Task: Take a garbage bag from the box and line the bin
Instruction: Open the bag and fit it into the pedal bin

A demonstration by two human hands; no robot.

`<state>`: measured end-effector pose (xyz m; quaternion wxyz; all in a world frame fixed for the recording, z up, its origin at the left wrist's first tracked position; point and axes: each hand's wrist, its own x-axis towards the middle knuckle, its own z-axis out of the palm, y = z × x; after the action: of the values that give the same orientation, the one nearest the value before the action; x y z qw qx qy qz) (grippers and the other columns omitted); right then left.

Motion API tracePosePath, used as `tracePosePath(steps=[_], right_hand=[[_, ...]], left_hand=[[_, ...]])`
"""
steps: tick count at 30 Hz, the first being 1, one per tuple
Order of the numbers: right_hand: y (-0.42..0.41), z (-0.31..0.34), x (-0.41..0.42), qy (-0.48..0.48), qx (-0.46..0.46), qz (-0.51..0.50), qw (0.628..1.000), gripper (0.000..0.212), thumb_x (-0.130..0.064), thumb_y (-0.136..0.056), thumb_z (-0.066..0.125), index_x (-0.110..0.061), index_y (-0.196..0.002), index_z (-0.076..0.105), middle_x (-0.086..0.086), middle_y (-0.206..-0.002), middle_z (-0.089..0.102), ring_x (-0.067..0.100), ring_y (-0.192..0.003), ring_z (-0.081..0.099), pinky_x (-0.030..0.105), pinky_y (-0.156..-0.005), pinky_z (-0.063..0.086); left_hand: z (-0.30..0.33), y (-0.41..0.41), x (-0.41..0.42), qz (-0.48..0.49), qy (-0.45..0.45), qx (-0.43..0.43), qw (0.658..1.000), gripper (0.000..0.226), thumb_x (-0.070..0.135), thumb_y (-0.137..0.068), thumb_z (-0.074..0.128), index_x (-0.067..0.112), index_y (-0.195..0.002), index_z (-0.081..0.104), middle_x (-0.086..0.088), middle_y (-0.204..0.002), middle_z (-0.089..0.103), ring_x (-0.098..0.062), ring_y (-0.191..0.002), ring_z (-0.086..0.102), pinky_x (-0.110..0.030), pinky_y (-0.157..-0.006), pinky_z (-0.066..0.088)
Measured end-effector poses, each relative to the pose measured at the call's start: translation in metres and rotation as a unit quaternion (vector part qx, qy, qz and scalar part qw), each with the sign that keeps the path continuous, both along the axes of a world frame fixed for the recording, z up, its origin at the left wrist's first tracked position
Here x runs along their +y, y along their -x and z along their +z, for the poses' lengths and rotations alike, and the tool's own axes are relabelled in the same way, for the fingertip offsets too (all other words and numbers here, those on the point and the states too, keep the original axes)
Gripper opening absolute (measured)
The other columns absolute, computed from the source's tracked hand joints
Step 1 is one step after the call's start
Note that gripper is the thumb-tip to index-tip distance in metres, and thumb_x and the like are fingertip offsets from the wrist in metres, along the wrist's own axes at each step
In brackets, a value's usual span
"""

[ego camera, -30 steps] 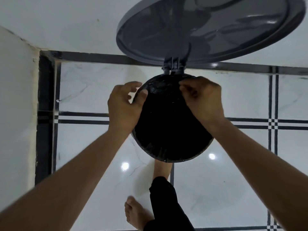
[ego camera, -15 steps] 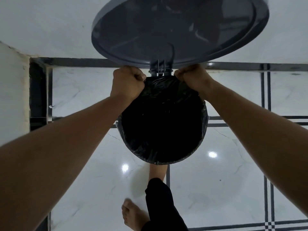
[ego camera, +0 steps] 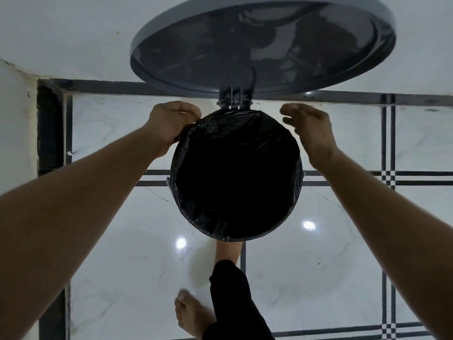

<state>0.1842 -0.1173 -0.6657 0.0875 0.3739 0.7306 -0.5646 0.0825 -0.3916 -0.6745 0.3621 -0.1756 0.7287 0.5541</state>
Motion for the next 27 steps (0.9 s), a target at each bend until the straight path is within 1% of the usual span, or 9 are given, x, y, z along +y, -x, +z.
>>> tracePosePath(steps=[2, 4, 7, 9, 14, 18, 21, 24, 27], right_hand=[[-0.036, -0.006, -0.004, -0.019, 0.043, -0.021, 0.999, 0.030, -0.038, -0.097, 0.055, -0.026, -0.115, 0.076, -0.010, -0.119, 0.075, 0.009, -0.113, 0.068, 0.033, -0.102, 0.050], [-0.065, -0.013, -0.013, -0.003, 0.046, 0.009, 0.999, 0.039, -0.046, -0.100, 0.052, -0.027, -0.130, 0.069, -0.010, -0.130, 0.069, 0.011, -0.126, 0.061, 0.039, -0.114, 0.044], [-0.079, -0.020, -0.022, 0.021, 0.010, 0.018, 1.000, 0.046, -0.056, -0.099, 0.049, -0.039, -0.141, 0.057, -0.015, -0.141, 0.061, 0.012, -0.134, 0.053, 0.041, -0.117, 0.040], [-0.076, -0.021, -0.024, 0.018, 0.003, 0.019, 1.000, 0.042, -0.056, -0.101, 0.045, -0.039, -0.136, 0.061, -0.013, -0.135, 0.065, 0.014, -0.129, 0.057, 0.043, -0.115, 0.043], [-0.074, -0.010, -0.023, 0.127, 0.016, -0.033, 0.991, 0.043, -0.053, -0.105, 0.037, -0.034, -0.116, 0.073, -0.009, -0.122, 0.073, 0.009, -0.117, 0.066, 0.036, -0.106, 0.046], [-0.088, -0.012, -0.023, 0.062, 0.028, -0.022, 0.997, 0.068, -0.069, -0.094, 0.047, -0.025, -0.146, 0.051, -0.002, -0.146, 0.057, 0.019, -0.137, 0.051, 0.047, -0.118, 0.037], [-0.090, -0.015, -0.026, 0.049, 0.012, 0.024, 0.998, 0.053, -0.064, -0.098, 0.042, -0.035, -0.139, 0.057, -0.008, -0.137, 0.064, 0.019, -0.129, 0.057, 0.047, -0.113, 0.044], [-0.087, -0.016, -0.020, 0.073, 0.007, -0.004, 0.997, 0.060, -0.070, -0.092, 0.046, -0.034, -0.138, 0.060, -0.009, -0.138, 0.064, 0.016, -0.131, 0.057, 0.048, -0.116, 0.040], [-0.099, -0.007, -0.025, 0.050, 0.026, -0.068, 0.996, 0.066, -0.060, -0.096, 0.051, -0.033, -0.155, 0.038, -0.015, -0.156, 0.044, 0.005, -0.141, 0.042, 0.038, -0.120, 0.033]], left_hand=[[0.005, -0.019, -0.010, 0.134, -0.012, 0.024, 0.991, 0.012, 0.006, -0.093, 0.067, 0.012, -0.100, 0.075, -0.007, -0.097, 0.077, -0.021, -0.080, 0.071, -0.033, -0.079, 0.053], [0.013, -0.047, -0.017, 0.185, 0.002, 0.071, 0.980, 0.018, 0.016, -0.096, 0.062, 0.015, -0.109, 0.076, 0.000, -0.109, 0.078, -0.014, -0.096, 0.073, -0.029, -0.088, 0.051], [0.017, -0.096, -0.020, 0.163, 0.012, 0.105, 0.981, 0.036, 0.031, -0.106, 0.050, 0.025, -0.138, 0.064, 0.013, -0.141, 0.064, -0.001, -0.133, 0.054, -0.025, -0.114, 0.038], [0.006, -0.120, -0.019, 0.102, 0.018, 0.102, 0.989, 0.047, 0.046, -0.106, 0.043, 0.034, -0.151, 0.049, 0.019, -0.155, 0.048, 0.001, -0.146, 0.037, -0.029, -0.124, 0.026], [-0.009, -0.115, -0.019, 0.088, 0.066, 0.091, 0.990, 0.058, 0.070, -0.095, 0.035, 0.052, -0.149, 0.043, 0.021, -0.164, 0.033, 0.001, -0.155, 0.015, -0.041, -0.129, 0.009], [-0.009, -0.131, -0.028, 0.144, 0.041, 0.054, 0.987, 0.079, 0.083, -0.087, 0.033, 0.047, -0.157, 0.032, 0.021, -0.166, 0.028, -0.004, -0.156, 0.016, -0.046, -0.129, 0.011], [-0.006, -0.152, -0.023, 0.112, 0.048, 0.066, 0.990, 0.073, 0.076, -0.095, 0.034, 0.043, -0.159, 0.025, 0.021, -0.167, 0.024, -0.002, -0.155, 0.017, -0.044, -0.129, 0.012], [-0.003, -0.149, -0.021, 0.134, 0.042, 0.072, 0.987, 0.069, 0.065, -0.101, 0.034, 0.037, -0.162, 0.018, 0.017, -0.169, 0.019, -0.003, -0.155, 0.016, -0.042, -0.129, 0.013], [0.006, -0.157, -0.020, 0.215, 0.033, 0.073, 0.973, 0.064, 0.055, -0.106, 0.035, 0.036, -0.164, 0.015, 0.017, -0.170, 0.017, 0.000, -0.154, 0.016, -0.032, -0.127, 0.014]])
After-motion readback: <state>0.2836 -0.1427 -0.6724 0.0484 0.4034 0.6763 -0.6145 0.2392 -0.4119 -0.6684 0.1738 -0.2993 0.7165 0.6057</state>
